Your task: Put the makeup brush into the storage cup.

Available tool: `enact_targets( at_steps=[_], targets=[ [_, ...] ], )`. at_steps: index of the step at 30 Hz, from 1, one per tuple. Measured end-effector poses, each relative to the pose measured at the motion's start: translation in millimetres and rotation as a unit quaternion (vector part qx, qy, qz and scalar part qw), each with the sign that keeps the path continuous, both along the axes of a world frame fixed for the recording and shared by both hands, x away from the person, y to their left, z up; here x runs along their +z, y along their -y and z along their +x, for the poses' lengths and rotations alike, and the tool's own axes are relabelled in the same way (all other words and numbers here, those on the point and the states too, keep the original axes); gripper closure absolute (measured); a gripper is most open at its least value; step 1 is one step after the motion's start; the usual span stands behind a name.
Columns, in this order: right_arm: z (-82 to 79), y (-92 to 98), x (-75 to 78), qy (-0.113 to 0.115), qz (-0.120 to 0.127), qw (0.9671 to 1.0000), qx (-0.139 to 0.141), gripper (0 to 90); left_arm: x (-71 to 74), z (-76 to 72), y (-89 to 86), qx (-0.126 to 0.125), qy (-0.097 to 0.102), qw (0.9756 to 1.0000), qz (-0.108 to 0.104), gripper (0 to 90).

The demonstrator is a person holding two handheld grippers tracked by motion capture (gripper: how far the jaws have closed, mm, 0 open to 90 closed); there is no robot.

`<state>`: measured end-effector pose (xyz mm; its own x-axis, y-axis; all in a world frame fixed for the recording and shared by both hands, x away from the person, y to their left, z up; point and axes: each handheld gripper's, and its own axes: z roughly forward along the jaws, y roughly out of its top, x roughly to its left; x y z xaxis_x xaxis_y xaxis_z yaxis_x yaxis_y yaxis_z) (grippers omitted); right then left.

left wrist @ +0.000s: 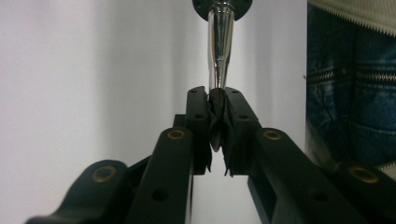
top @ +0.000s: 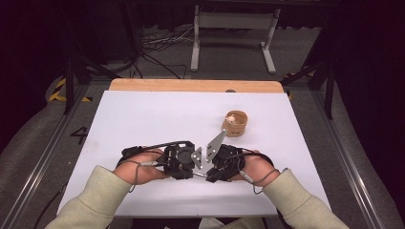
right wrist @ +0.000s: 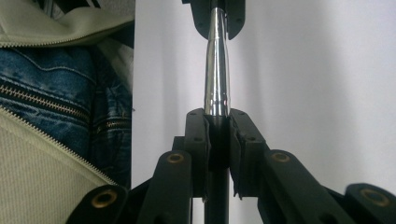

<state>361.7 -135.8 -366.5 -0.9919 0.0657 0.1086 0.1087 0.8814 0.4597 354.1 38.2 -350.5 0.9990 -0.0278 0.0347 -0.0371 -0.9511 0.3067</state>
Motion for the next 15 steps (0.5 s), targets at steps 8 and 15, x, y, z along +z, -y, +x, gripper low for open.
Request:
enact_targets(
  at_steps=[8, 15],
  targets=[
    [2.3, 15.8, 0.7, 0.014, 0.044, 0.9987, -0.019, 79.2, 9.2, 8.4, -19.5, 0.039, 0.000, 0.9974, -0.060, 56.4],
    [1.7, 30.4, 7.7, 0.037, 0.084, 0.9949, -0.041, 79.1, 9.4, 13.5, -36.8, 0.079, -0.013, 0.9913, -0.104, 49.3]
  ],
)
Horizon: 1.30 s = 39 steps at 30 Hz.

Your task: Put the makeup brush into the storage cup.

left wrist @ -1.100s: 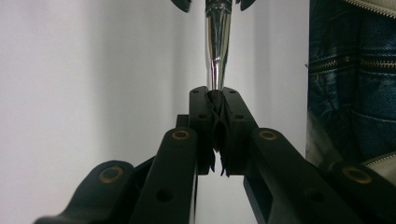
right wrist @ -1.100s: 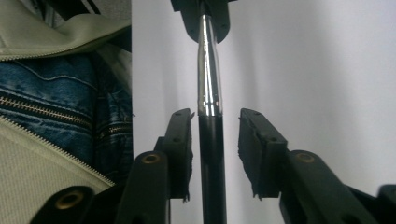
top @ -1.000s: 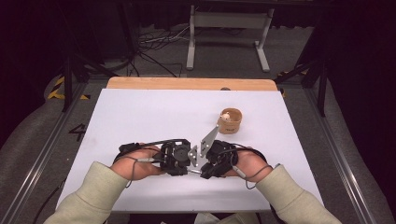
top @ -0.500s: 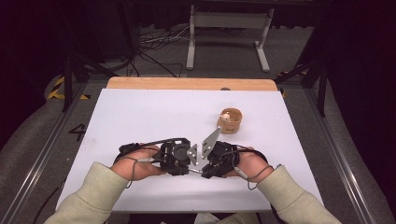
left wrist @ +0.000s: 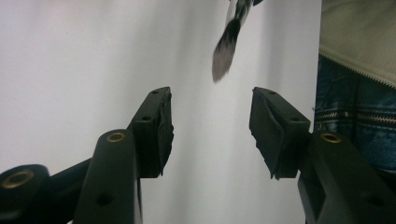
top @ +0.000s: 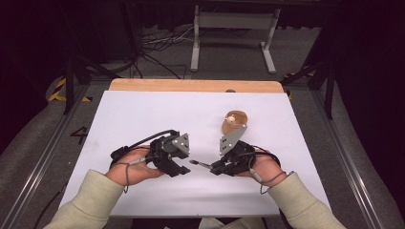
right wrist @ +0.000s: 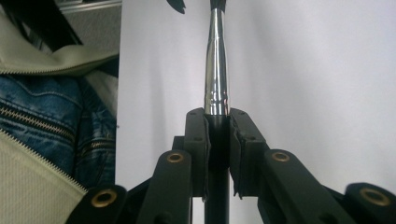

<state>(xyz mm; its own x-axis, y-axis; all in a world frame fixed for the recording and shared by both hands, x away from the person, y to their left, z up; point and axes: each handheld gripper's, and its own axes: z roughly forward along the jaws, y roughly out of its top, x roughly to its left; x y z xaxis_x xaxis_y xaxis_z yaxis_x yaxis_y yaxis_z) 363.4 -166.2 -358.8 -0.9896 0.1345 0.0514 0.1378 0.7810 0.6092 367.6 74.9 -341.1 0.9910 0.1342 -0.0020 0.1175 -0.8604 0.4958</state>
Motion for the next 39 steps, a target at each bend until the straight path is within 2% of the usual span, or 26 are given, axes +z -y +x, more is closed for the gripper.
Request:
enact_targets(
  at_steps=[2, 5, 7, 8, 9, 10, 11, 17, 19, 21, 24, 31, 37, 39],
  targets=[
    [0.4, 4.2, 3.4, 0.010, 0.018, 0.9997, -0.011, 79.1, -1.5, 1.6, -6.1, 0.006, -0.007, 0.9999, -0.014, 48.5],
    [1.2, 9.7, 7.9, 0.024, 0.043, 0.9985, -0.026, 79.1, -3.2, 2.3, -13.2, 0.013, -0.007, 0.9994, -0.032, 46.5],
    [2.3, 13.8, 10.6, 0.036, 0.062, 0.9966, -0.041, 79.1, -4.3, 1.8, -18.7, 0.029, 0.003, 0.9984, -0.049, 44.1],
    [2.3, 13.8, 10.6, 0.036, 0.062, 0.9966, -0.041, 79.1, -4.3, 1.8, -18.7, 0.029, 0.003, 0.9984, -0.049, 43.6],
    [3.9, 19.3, 13.7, 0.051, 0.085, 0.9935, -0.057, 79.1, -5.1, 1.4, -23.5, 0.040, 0.008, 0.9970, -0.065, 44.2],
    [3.9, 19.3, 13.7, 0.051, 0.085, 0.9935, -0.057, 79.1, -5.9, 1.1, -26.2, 0.045, 0.016, 0.9962, -0.072, 44.2],
    [4.3, 21.4, 14.8, 0.057, 0.094, 0.9919, -0.065, 79.1, -6.5, 1.2, -29.8, 0.050, 0.021, 0.9954, -0.079, 43.7],
    [9.8, 32.5, 20.2, 0.078, 0.138, 0.9827, -0.096, 79.0, -12.0, 2.9, -41.8, 0.073, 0.008, 0.9911, -0.111, 40.6],
    [11.4, 35.2, 20.8, 0.089, 0.146, 0.9797, -0.105, 79.0, -15.8, 3.4, -43.7, 0.078, 0.004, 0.9906, -0.112, 39.4],
    [13.5, 37.9, 21.7, 0.099, 0.155, 0.9753, -0.122, 79.0, -22.3, 4.2, -46.4, 0.086, -0.002, 0.9893, -0.118, 38.8],
    [16.4, 42.4, 22.9, 0.120, 0.176, 0.9657, -0.149, 79.0, -28.1, 5.0, -50.5, 0.092, -0.007, 0.9877, -0.126, 38.3],
    [26.2, 48.8, 21.2, 0.138, 0.219, 0.9473, -0.190, 79.0, -37.3, 5.6, -56.3, 0.112, -0.005, 0.9845, -0.135, 30.8],
    [34.1, 48.0, 19.6, 0.154, 0.242, 0.9328, -0.219, 79.0, -42.5, 6.8, -62.3, 0.132, -0.011, 0.9783, -0.159, 24.2],
    [35.9, 47.6, 19.1, 0.159, 0.247, 0.9288, -0.226, 79.0, -45.2, 6.1, -64.4, 0.137, -0.009, 0.9775, -0.160, 23.6]
  ],
)
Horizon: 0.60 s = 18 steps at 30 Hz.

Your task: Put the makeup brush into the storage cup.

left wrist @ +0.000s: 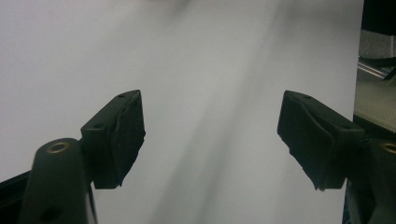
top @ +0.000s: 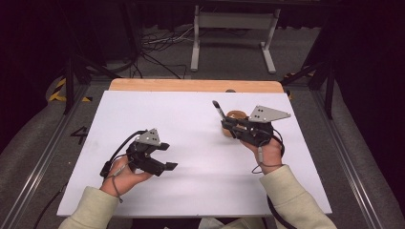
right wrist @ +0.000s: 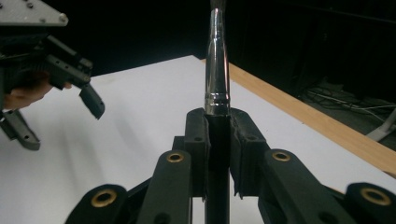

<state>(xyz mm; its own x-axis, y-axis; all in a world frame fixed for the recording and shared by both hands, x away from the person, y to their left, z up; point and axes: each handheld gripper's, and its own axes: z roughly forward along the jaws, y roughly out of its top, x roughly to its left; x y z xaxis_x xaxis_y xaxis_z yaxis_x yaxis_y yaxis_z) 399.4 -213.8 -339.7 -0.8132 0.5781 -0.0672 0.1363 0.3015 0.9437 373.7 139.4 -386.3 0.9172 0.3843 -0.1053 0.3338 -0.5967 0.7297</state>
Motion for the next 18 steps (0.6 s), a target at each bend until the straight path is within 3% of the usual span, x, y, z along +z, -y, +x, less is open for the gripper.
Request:
enact_targets(
  at_steps=[4, 12, 18],
  targets=[
    [5.3, 0.3, -1.2, 0.008, 0.015, 0.9997, -0.020, 79.0, -6.7, -0.6, -3.6, 0.004, -0.005, 1.0000, 0.001, 23.0],
    [16.9, 3.9, -1.6, 0.020, 0.041, 0.9967, -0.067, 79.0, -9.9, -3.4, -13.6, 0.019, 0.003, 0.9993, -0.031, 22.1],
    [25.5, 4.7, -2.3, 0.028, 0.044, 0.9948, -0.087, 79.0, -12.0, -5.2, -19.6, 0.027, 0.006, 0.9984, -0.049, 19.8]
  ],
)
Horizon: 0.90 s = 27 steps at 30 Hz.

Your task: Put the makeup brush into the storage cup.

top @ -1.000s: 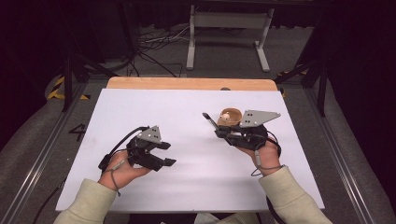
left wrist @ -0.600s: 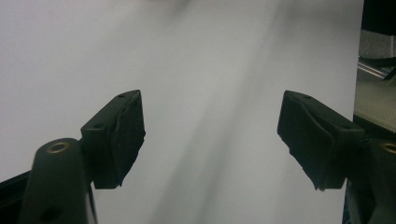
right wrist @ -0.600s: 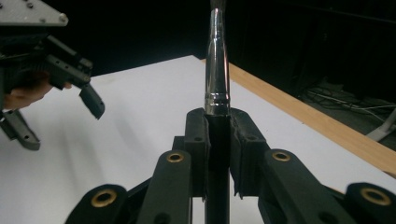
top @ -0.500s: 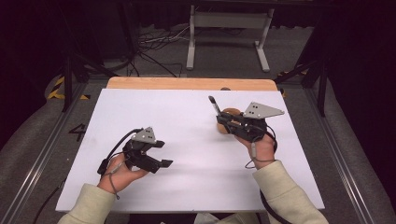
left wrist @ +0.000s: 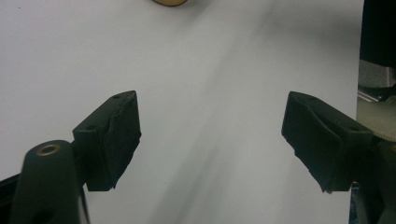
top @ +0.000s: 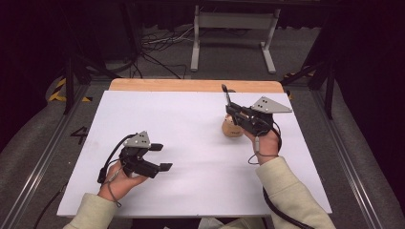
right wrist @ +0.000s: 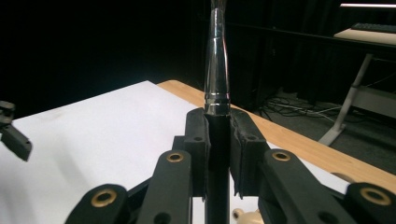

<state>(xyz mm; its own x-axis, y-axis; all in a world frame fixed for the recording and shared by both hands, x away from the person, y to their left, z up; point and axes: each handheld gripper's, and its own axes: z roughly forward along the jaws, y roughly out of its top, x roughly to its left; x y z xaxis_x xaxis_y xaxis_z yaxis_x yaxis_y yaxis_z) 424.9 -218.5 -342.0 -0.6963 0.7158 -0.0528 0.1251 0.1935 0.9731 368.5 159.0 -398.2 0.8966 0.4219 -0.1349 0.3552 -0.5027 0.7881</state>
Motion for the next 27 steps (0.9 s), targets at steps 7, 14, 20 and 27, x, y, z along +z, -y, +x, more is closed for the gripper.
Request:
enact_targets(
  at_steps=[7, 14, 20, 27],
  targets=[
    [7.2, 1.7, -4.1, 0.008, 0.008, 0.9999, -0.013, 79.0, -1.8, -5.6, -5.0, 0.003, 0.018, 0.9994, -0.028, 15.1],
    [13.3, 5.0, -10.0, 0.018, 0.013, 0.9996, -0.019, 78.9, -7.8, -14.5, -15.6, 0.036, 0.043, 0.9971, -0.051, 8.1],
    [18.3, 6.8, -17.4, 0.017, 0.018, 0.9994, -0.026, 78.9, -9.5, -19.9, -21.1, 0.038, 0.062, 0.9951, -0.068, 8.0],
    [22.9, 8.1, -26.5, 0.017, 0.012, 0.9994, -0.029, 78.9, -13.3, -19.8, -22.7, 0.060, 0.068, 0.9941, -0.059, 1.1]
  ],
)
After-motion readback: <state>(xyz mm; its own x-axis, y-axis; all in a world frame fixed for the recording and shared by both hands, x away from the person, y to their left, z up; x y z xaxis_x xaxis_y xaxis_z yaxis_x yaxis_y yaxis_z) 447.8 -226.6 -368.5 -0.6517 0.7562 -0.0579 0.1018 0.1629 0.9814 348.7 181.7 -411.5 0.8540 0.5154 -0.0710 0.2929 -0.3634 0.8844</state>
